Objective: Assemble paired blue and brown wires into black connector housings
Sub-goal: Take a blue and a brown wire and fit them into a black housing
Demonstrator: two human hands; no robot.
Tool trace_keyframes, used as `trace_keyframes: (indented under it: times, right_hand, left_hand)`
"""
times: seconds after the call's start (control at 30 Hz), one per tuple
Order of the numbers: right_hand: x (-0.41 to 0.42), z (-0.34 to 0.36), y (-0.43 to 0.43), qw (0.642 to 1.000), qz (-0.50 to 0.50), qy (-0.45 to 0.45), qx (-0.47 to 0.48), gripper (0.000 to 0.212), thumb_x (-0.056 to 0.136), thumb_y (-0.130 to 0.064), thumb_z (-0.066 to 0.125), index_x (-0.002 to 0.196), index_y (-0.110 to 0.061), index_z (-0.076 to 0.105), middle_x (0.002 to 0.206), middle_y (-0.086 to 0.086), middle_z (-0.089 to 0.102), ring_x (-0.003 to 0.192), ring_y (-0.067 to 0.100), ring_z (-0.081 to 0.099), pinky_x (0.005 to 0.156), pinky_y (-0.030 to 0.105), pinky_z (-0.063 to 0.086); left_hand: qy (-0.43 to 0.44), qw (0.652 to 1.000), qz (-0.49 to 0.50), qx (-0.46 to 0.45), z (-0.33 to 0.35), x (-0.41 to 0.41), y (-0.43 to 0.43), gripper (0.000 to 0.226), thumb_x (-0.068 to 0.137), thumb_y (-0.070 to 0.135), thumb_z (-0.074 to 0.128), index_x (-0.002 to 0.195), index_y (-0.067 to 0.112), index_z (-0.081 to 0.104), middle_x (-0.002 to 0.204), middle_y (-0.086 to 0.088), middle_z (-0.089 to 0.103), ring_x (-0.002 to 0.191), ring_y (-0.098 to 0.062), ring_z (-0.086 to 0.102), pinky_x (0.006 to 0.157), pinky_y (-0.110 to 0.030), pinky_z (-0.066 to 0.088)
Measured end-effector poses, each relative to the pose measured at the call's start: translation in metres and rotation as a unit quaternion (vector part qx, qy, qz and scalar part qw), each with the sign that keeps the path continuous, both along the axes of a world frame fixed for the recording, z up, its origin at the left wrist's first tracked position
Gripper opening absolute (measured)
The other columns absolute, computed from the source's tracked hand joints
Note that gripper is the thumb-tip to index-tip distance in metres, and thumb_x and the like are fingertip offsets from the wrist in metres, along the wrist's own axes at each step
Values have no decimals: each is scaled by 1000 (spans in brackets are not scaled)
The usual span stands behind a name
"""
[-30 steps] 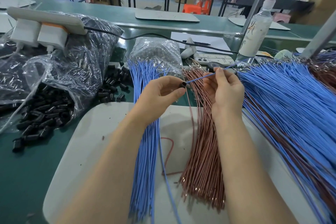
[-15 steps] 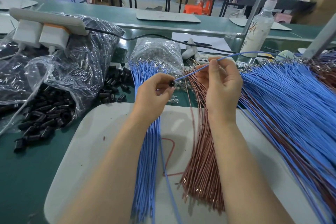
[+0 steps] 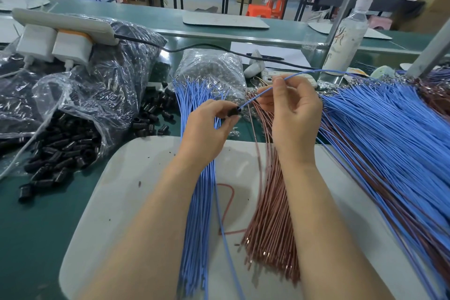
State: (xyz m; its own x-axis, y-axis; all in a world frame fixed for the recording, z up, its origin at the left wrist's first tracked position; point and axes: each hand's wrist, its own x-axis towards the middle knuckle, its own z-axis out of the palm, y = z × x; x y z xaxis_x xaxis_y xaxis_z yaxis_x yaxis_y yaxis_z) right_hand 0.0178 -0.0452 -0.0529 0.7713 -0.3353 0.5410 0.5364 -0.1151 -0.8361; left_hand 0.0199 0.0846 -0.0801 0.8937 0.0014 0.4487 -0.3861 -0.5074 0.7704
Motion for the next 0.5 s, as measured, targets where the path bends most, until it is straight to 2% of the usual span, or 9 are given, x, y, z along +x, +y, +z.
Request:
trace_keyframes:
  times: [0.17,0.27,0.33,0.4,0.47,0.5]
  right_hand:
    - [5,-3,0,990,57,98,82,20,99,-12,48,80,-11,54,69,5,67,60,13,66,58,22,53]
    - [7,-3,-5,978,89,127,143,15,96,-16,54,83,-11,57,69,3,68,61,12,66,58,21,53]
    - [8,-5,-4,981,94,145,94,10,93,-15,60,84,-12,59,70,2,68,64,11,65,62,23,55]
    - [8,-10,-3,985,69,154,-33,10,90,-14,64,81,-17,62,73,1,68,68,13,65,70,30,57]
    - [7,-13,0,979,42,148,-132,15,88,-14,65,76,-25,62,74,-4,67,71,12,63,75,33,55]
    - [6,-12,1,978,34,146,-147,17,87,-14,65,76,-26,62,73,-7,65,71,10,62,74,32,54]
  left_hand:
    - [-9,1000,-3,9,1,-1,-2,18,88,12,64,106,13,68,93,8,59,87,-5,52,78,1,34]
    - [-3,1000,-10,6,0,-1,-2,17,88,14,64,105,15,68,93,8,61,89,-6,54,79,-2,36]
    - [2,1000,-11,12,-1,0,-3,17,89,15,63,105,15,67,93,6,62,90,-8,55,80,-5,37]
    - [0,1000,-8,21,-1,0,-3,16,89,15,63,105,15,67,94,4,63,89,-9,55,79,-6,36]
    - [-12,1000,-9,21,0,-1,-3,16,89,14,63,105,15,68,93,4,63,84,-3,54,78,-3,36]
    - [-18,1000,-9,21,0,-1,-3,17,89,13,63,104,14,68,93,4,62,82,1,53,77,-1,36]
